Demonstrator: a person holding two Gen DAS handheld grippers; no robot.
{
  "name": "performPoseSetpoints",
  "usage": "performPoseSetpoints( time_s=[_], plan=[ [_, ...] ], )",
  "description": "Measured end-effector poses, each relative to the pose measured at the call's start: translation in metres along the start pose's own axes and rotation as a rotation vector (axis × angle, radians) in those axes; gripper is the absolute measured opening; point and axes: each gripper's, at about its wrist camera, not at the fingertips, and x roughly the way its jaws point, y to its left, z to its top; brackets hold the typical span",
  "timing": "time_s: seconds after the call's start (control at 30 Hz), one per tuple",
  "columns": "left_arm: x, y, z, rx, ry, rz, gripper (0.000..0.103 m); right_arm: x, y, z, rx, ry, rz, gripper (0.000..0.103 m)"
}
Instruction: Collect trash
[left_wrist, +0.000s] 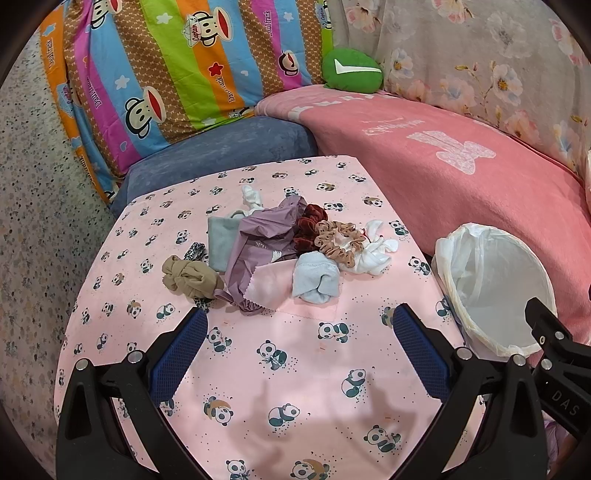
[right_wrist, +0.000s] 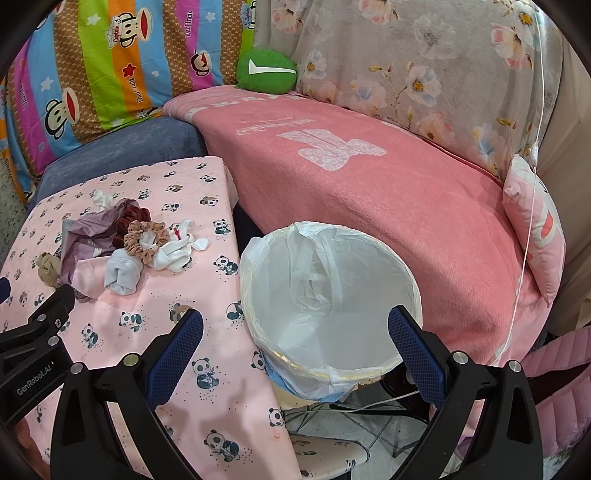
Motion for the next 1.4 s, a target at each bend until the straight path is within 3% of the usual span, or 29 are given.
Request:
performPoseSetpoints(
  time_s=[0.67, 1.4],
  plan=[
    [0.000, -0.008, 0.003, 0.004, 0.000, -0.008, 0.096, 0.000, -0.001, 0.000, 0.000, 0.000, -0.001, 0.098],
    [0.007, -0.022, 0.000, 0.045, 0.044, -0.064, 0.096, 0.000, -0.020, -0.005, 0.030, 0.013, -0.020, 0.098]
  ],
)
